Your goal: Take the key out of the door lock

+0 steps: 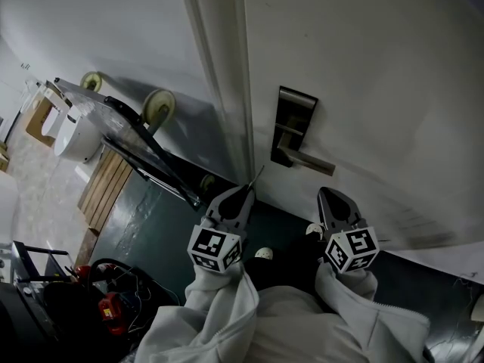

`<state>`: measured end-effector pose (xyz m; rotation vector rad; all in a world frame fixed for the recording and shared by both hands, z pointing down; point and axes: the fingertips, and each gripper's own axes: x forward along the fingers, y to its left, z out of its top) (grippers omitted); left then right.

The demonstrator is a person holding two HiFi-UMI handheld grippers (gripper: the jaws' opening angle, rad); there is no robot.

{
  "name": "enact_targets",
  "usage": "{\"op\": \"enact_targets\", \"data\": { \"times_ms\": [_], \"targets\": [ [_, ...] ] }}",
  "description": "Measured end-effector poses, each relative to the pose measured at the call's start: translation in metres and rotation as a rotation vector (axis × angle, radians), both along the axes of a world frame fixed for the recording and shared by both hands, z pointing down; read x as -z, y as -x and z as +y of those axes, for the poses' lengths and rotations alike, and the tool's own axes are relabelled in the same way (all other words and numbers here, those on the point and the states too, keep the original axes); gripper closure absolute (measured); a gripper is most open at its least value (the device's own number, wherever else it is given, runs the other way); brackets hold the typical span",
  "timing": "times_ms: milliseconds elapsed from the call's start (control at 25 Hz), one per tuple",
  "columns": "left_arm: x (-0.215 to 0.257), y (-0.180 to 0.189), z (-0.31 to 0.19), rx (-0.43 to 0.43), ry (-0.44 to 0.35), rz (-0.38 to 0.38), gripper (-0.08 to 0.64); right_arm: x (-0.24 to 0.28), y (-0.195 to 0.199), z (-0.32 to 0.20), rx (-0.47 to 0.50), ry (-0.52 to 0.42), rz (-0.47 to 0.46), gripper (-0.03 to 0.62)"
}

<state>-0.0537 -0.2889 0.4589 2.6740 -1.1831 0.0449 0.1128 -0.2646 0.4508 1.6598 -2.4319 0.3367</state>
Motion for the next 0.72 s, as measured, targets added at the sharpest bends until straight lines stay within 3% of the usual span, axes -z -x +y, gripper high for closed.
{"op": "enact_targets", "data": {
  "times_ms": [720],
  "targets": [
    [-0.0079, 0.007, 0.0037, 0.016, 0.021, -0.01, 0.532, -0.0045, 0.0007, 0.0009, -0.022, 0.007, 0.012, 0.541]
  ]
}}
